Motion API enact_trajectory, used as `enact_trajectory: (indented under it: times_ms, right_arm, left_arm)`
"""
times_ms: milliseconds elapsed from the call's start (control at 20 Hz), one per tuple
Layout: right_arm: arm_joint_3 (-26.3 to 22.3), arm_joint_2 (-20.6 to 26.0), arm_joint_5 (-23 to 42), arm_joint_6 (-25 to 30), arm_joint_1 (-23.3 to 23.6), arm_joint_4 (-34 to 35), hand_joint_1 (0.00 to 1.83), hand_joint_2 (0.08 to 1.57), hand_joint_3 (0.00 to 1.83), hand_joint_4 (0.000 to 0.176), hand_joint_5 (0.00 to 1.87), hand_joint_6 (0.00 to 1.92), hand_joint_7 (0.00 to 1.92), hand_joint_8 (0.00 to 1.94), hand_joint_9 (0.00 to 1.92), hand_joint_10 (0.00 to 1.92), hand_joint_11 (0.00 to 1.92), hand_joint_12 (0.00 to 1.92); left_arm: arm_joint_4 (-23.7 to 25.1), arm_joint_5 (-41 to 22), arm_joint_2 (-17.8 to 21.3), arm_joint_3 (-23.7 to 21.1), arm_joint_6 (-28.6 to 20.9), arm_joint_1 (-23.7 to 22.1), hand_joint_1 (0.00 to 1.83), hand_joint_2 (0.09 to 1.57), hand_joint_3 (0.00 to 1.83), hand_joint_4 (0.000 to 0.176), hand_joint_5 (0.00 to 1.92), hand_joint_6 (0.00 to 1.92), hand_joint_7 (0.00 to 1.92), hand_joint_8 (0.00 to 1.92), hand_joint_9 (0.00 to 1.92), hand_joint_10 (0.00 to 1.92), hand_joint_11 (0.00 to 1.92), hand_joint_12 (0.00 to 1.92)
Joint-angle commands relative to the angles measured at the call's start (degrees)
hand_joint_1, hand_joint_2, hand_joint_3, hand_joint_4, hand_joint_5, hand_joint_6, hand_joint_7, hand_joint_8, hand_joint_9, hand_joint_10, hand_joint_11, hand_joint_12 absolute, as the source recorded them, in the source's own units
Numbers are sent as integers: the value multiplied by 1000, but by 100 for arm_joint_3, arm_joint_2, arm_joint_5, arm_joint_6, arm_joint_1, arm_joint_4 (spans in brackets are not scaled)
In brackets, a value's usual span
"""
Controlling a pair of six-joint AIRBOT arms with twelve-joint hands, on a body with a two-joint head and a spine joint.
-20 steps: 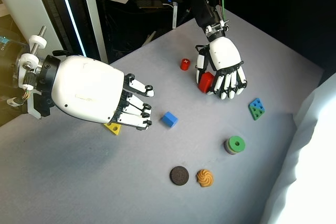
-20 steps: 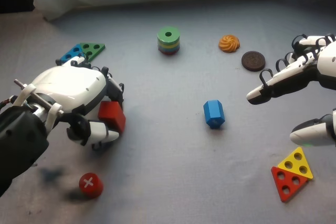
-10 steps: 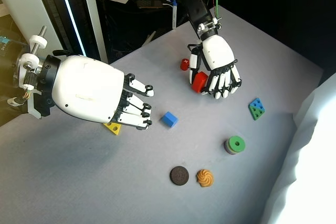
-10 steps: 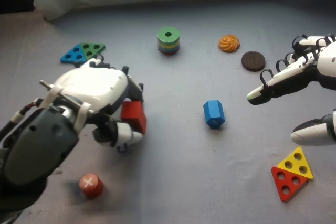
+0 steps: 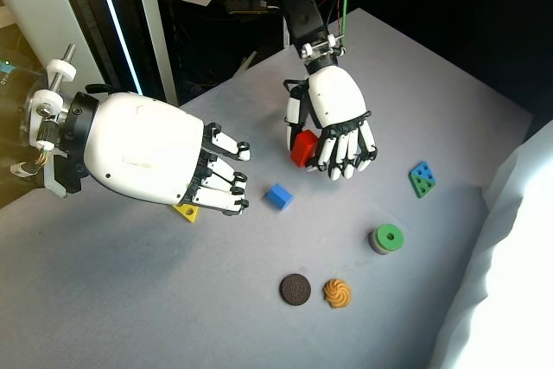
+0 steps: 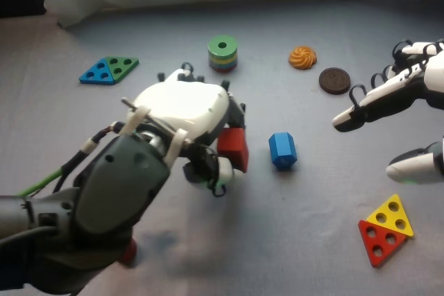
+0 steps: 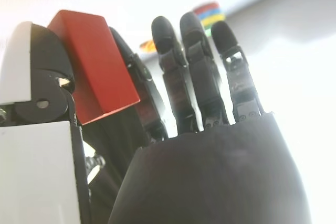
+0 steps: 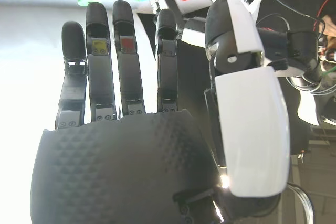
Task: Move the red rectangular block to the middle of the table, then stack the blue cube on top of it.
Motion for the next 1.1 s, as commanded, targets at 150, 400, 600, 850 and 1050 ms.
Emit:
enact_trajectory:
  times_ms: [150, 400, 600, 850, 1050]
  right_arm:
    - [1, 59, 558, 28, 35, 84, 670, 1132, 1, 0, 567, 6, 586, 4, 519, 25, 0, 1235]
    - [1, 58, 558, 27, 35, 84, 650, 1138, 0, 0, 555, 3, 579, 4, 513, 21, 0, 1219]
    - [1, 58, 558, 27, 35, 84, 658, 1135, 0, 0, 558, 3, 576, 1, 519, 22, 0, 1247]
    - [0, 58, 558, 27, 34, 84, 658, 1137, 0, 0, 559, 3, 569, 1, 506, 15, 0, 1234]
    - [1, 59, 558, 27, 35, 84, 661, 1135, 0, 0, 563, 4, 579, 4, 515, 19, 0, 1235]
  left_arm:
    - [270, -412, -144, 54, 99, -82, 1042, 1071, 1, 176, 1063, 838, 718, 0, 526, 0, 0, 938]
    - [306, -437, -168, 127, 114, 37, 1046, 1069, 0, 173, 1071, 826, 727, 1, 536, 1, 0, 969]
    - [345, -437, -197, 251, 21, 147, 1049, 1064, 0, 174, 1082, 808, 718, 0, 531, 0, 0, 949]
    - [454, -424, -249, 480, -197, 240, 1048, 1064, 0, 176, 1082, 809, 719, 1, 529, 0, 0, 969]
    - [474, -392, -300, 597, -263, 240, 1047, 1065, 0, 176, 1079, 809, 723, 2, 543, 6, 0, 978]
